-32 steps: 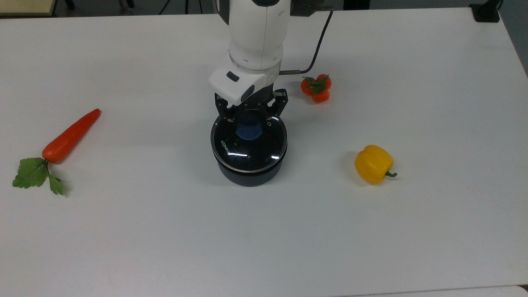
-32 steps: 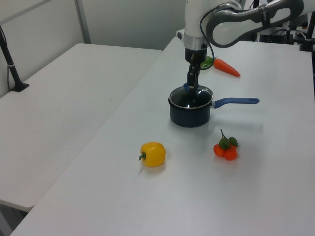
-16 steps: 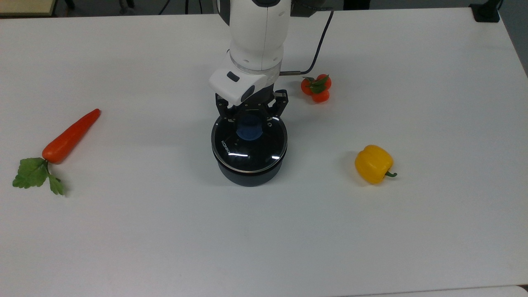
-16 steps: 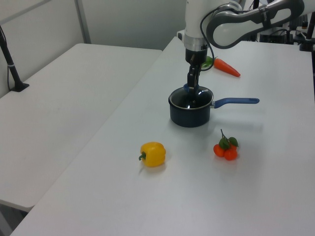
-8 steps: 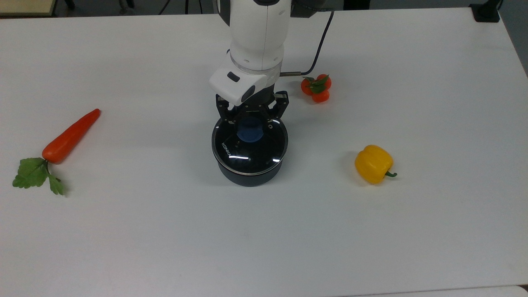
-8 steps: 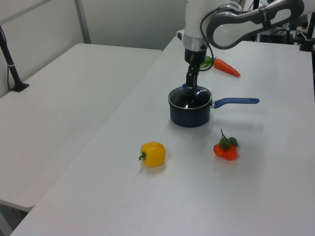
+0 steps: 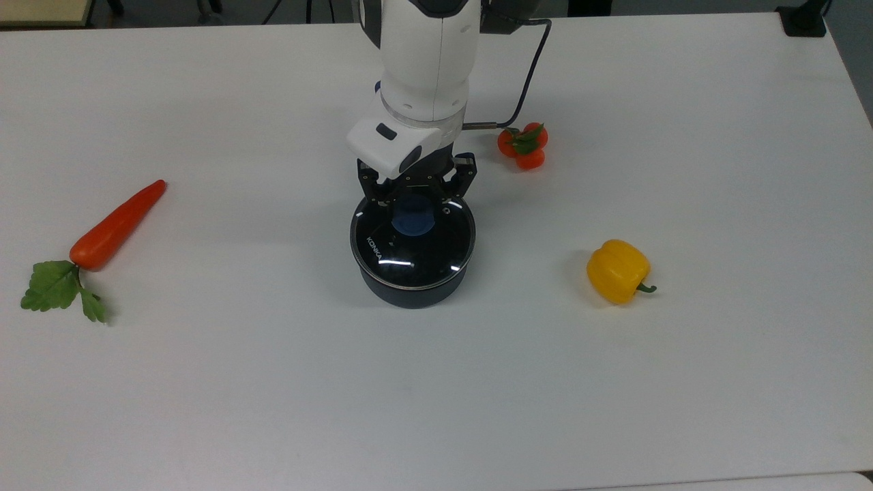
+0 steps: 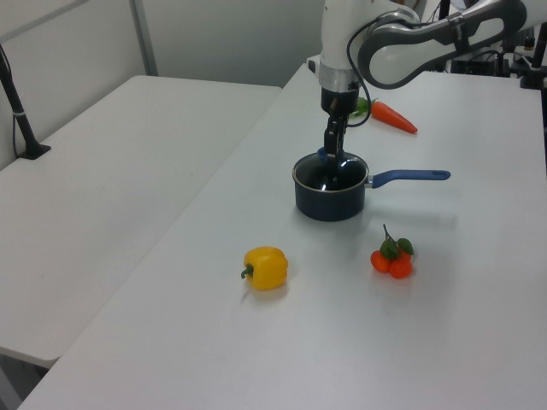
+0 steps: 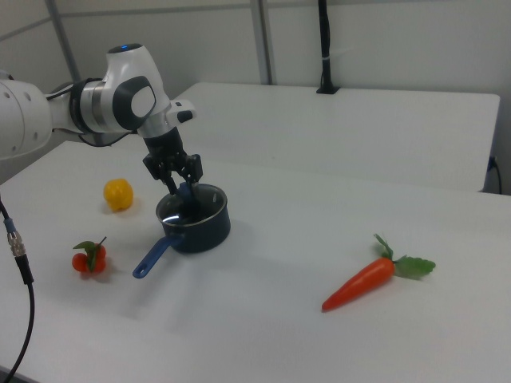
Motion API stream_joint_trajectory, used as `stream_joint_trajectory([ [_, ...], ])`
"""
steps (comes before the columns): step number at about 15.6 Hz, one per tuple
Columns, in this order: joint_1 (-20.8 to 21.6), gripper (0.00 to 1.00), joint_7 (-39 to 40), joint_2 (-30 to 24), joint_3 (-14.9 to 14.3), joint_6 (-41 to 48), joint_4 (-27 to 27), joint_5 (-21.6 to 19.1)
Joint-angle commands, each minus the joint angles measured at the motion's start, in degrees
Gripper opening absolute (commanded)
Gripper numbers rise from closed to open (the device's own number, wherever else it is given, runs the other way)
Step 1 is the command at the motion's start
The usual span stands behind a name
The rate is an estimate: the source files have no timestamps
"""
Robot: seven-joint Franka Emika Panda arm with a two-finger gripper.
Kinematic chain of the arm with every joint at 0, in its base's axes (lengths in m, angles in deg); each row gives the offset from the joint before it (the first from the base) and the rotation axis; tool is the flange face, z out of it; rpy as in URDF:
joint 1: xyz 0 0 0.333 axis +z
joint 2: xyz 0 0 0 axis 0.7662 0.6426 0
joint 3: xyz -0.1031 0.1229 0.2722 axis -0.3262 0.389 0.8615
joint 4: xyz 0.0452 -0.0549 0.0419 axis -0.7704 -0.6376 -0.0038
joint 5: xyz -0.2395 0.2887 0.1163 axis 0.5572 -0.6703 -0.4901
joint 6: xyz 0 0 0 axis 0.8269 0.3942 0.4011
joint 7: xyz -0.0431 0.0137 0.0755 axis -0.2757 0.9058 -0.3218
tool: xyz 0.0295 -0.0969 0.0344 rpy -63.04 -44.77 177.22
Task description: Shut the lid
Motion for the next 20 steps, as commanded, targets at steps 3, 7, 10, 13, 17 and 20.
stream_joint_trajectory([
  [3,0.67,1.0,-2.04,-1.6,-0.56,-0.49,-1.2,1.12],
  [7,0.23,1.0,-2.13,-5.55,-0.48,6.87,-1.11,0.94],
  [10,-0.04,1.0,-2.05,-10.2,-0.91,15.13,-1.2,0.77],
  [13,-1.35,1.0,-1.96,-16.0,-1.09,21.04,-2.86,0.51],
  [17,-4.34,1.0,-1.43,-23.13,-1.09,21.14,-8.57,0.15],
  [20,-5.92,1.0,-1.26,-24.63,-1.09,21.22,-9.2,0.06],
])
